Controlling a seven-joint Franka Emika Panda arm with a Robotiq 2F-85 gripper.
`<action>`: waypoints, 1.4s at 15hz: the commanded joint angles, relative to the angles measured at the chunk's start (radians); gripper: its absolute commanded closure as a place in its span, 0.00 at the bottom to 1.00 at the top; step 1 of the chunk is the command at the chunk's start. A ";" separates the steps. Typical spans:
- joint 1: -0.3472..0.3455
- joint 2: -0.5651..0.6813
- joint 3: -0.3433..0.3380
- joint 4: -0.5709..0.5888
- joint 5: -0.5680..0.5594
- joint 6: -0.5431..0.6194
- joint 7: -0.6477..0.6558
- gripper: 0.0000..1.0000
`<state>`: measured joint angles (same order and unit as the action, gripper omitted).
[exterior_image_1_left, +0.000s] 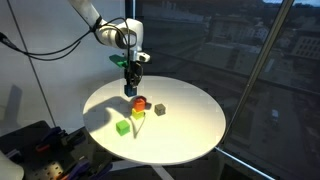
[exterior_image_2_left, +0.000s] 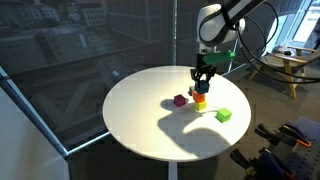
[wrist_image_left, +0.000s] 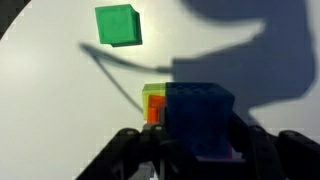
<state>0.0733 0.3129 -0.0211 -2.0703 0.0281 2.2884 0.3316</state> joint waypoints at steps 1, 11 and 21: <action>-0.018 -0.015 -0.008 0.004 0.015 -0.021 -0.002 0.69; -0.050 -0.011 -0.030 0.006 0.021 -0.020 -0.001 0.69; -0.049 0.005 -0.037 0.002 0.002 -0.003 0.000 0.44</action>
<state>0.0240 0.3182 -0.0579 -2.0709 0.0295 2.2886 0.3316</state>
